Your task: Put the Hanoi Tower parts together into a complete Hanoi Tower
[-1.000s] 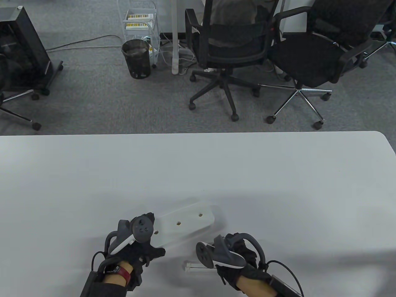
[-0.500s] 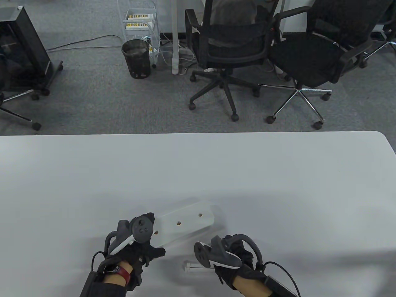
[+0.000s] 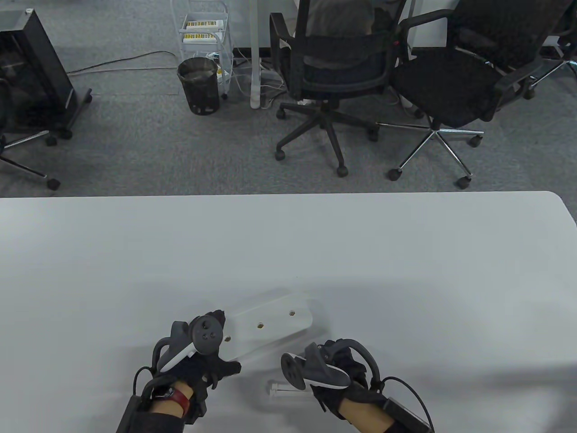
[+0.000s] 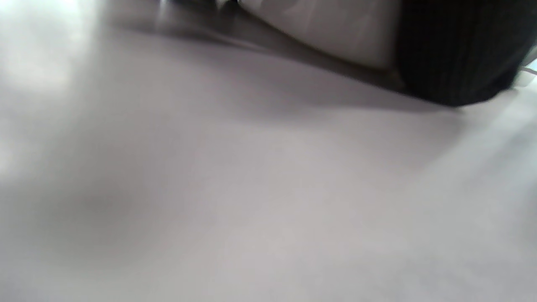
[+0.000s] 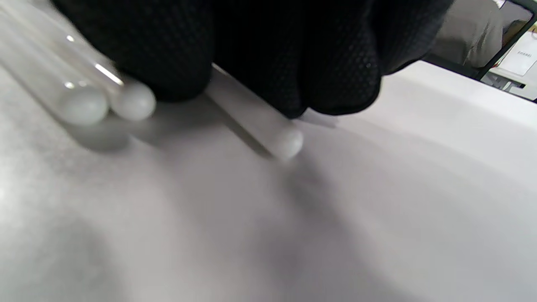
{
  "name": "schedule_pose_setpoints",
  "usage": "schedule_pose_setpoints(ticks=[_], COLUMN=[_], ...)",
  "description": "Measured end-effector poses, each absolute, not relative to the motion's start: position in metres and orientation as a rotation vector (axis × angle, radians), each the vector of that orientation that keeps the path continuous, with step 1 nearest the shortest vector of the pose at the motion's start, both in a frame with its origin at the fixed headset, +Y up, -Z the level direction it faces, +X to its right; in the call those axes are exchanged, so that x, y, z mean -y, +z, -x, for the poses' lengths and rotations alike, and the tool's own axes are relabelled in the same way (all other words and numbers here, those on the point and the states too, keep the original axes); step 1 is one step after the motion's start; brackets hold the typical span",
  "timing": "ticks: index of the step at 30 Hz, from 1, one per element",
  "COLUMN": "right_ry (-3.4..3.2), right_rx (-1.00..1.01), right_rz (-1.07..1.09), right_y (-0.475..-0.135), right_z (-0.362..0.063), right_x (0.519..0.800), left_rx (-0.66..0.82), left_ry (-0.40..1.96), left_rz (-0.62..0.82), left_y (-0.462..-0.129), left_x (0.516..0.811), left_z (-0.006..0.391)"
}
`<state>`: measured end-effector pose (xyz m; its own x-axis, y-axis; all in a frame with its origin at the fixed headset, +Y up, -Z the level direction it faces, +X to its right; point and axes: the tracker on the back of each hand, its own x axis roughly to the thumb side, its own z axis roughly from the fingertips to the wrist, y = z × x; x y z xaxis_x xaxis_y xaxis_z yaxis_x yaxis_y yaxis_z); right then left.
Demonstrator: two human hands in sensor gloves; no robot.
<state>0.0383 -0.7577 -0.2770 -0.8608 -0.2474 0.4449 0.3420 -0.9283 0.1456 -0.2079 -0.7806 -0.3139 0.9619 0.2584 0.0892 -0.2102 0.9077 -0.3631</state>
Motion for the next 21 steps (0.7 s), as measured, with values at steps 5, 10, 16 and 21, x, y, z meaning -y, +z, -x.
schedule_pose_setpoints(ticks=[5,10,16,21], right_ry=[-2.725,-2.738,-2.797,-2.867], right_rx=[0.293,0.362,0.389,0.359], right_rz=[0.652,0.591,0.531,0.520], right_y=[-0.280,-0.286,-0.290,-0.291], right_z=[-0.039,-0.050,-0.067,-0.076], right_x=[0.758,0.749,0.727,0.704], left_rx=[0.136,0.137,0.137,0.136], left_ry=[0.243,0.244,0.244,0.243], left_rz=[0.359,0.361,0.362,0.362], left_y=[-0.314,-0.314,-0.314,-0.314], left_x=[0.781,0.781,0.781,0.781], left_z=[0.208,0.208,0.208,0.208])
